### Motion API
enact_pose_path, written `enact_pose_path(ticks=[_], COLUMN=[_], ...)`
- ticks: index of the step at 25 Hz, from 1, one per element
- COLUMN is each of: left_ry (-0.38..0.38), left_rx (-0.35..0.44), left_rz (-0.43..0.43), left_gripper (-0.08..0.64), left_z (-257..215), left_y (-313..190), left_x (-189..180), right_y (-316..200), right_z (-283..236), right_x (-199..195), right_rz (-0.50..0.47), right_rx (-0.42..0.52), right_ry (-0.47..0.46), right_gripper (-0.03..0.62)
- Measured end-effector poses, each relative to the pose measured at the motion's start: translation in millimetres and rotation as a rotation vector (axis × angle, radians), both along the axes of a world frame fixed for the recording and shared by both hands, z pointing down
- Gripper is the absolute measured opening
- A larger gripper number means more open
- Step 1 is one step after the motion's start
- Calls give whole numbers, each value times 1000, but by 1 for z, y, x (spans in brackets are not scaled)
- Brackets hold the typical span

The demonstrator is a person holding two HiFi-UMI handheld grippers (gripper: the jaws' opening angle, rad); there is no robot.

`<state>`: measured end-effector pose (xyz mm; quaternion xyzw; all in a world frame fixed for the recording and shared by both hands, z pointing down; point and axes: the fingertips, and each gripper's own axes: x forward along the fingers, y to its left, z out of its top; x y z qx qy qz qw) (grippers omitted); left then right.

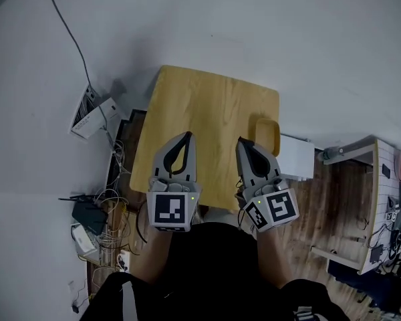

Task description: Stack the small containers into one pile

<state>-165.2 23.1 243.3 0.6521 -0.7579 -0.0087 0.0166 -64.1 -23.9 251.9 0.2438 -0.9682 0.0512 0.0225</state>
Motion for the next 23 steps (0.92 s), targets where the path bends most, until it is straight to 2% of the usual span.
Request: enact_pose_path(ticks=[9, 15, 23], left_ry=[19, 20, 43], left_rx=[-63, -109, -98], left_rz=[-26, -43, -40], left_gripper=[14, 14, 14], left_z=[10, 16, 18], left_y=[1, -6, -16], left_x=[31, 39, 45], right_y=[-7, -18, -21], right_z=[-6, 0, 1], right_x=[26, 28, 31], right_rz=[-19, -41, -64], right_rx=[-4, -28, -26], right_ry=[-26, -27, -11], right_gripper=[5, 5, 5])
